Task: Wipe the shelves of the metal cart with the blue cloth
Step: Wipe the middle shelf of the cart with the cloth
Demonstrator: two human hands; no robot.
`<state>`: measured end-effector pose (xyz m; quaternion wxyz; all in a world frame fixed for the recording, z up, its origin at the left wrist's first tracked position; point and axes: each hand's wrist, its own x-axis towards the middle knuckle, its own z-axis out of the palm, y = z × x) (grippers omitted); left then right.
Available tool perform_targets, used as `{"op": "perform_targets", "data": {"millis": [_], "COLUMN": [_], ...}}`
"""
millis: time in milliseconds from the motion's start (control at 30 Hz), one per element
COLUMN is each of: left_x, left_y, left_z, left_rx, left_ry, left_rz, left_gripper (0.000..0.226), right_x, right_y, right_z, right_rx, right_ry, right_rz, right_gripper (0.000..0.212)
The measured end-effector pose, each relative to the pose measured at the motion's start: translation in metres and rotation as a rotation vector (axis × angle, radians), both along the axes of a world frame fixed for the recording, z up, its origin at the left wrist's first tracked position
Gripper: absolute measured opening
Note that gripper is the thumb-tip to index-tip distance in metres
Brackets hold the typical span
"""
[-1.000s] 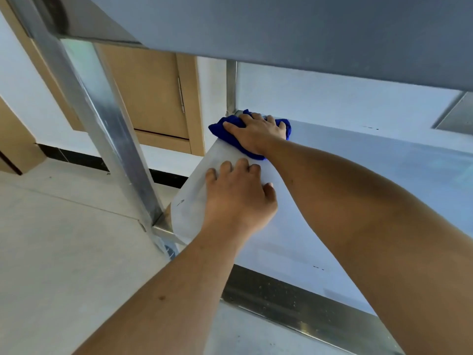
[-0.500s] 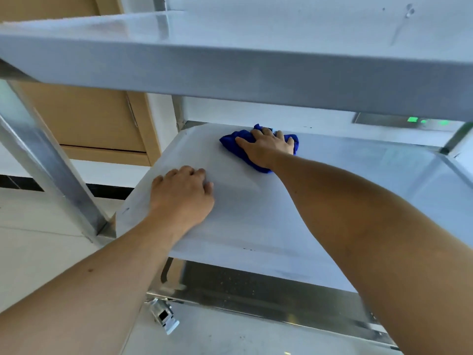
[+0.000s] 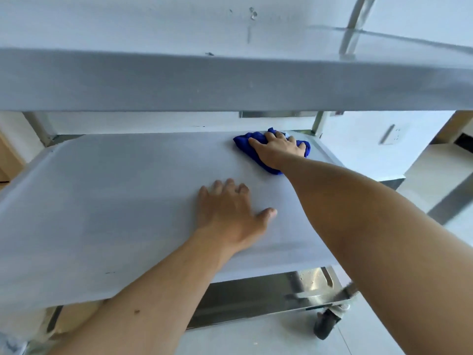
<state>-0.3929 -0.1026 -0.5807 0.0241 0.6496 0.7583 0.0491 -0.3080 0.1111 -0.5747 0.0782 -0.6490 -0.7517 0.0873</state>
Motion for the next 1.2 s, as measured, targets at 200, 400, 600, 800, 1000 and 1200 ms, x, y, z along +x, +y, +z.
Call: {"op": "perform_targets", "data": {"millis": [200, 400, 600, 800, 1000, 1200], "left_x": [-0.001, 0.003, 0.005, 0.007, 0.002, -0.023], "left_y": [0.007, 0.011, 0.011, 0.007, 0.008, 0.013], "left_z": [0.005, 0.012, 0.022, 0.026, 0.027, 0.03], "left_rx": [-0.008, -0.051, -0.082, -0.069, -0.11, -0.179], "left_ry": [-0.056, -0.063, -0.035, -0.04, -0.032, -0.17], "left_rz": [0.006, 0.026, 0.018, 0.013, -0.016, -0.094], "left_gripper": [0.093, 0.093, 0.089, 0.089, 0.093, 0.073], "right_x": [0.054, 0.09, 0.123, 0.141, 0.136, 0.087], "right_y": [0.002, -0.051, -0.119, -0.169, -0.217, -0.264], "right_z": [0.0, -0.002, -0.003, -0.003, -0.017, -0.05], "right_rx": [0.0, 0.027, 0.04, 0.025, 0.255, 0.436], "right_ry": [-0.049, -0.052, -0.042, -0.016, 0.144, 0.413], "right_rz": [-0.099, -0.113, -0.123, -0.156, -0.274, -0.336], "right_gripper": [0.082, 0.075, 0.079, 0.078, 0.061, 0.06]}}
